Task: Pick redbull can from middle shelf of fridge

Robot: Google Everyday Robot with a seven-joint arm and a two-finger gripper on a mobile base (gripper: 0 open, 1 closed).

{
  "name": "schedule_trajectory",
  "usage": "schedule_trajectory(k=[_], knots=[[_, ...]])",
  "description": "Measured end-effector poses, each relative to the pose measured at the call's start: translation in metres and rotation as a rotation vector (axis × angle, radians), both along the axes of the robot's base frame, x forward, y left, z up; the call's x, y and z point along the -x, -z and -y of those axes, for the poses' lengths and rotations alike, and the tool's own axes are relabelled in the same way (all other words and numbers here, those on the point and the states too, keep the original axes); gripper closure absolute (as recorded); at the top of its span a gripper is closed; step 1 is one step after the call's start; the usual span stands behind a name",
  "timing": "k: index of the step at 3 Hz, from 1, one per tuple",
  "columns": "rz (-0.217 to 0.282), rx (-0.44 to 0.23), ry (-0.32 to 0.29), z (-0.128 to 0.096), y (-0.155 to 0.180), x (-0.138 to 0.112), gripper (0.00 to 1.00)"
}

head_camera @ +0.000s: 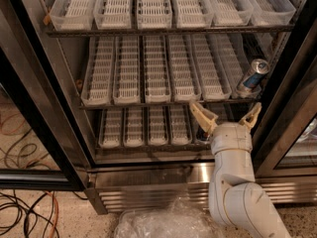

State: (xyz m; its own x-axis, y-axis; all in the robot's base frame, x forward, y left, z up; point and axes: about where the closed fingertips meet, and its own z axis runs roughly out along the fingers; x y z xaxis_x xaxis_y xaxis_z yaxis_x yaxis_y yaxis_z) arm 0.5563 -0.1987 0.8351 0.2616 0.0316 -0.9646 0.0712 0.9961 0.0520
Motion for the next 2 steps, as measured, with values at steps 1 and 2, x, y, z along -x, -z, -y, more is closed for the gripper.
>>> schedule_trajectory(k=[1,2], knots=[[0.038,-0.035,0.075,0.0170,-0.0129,-0.0102,0.00],[0.039,-0.035,0.076,0.0172,-0.0131,-0.0103,0.00]])
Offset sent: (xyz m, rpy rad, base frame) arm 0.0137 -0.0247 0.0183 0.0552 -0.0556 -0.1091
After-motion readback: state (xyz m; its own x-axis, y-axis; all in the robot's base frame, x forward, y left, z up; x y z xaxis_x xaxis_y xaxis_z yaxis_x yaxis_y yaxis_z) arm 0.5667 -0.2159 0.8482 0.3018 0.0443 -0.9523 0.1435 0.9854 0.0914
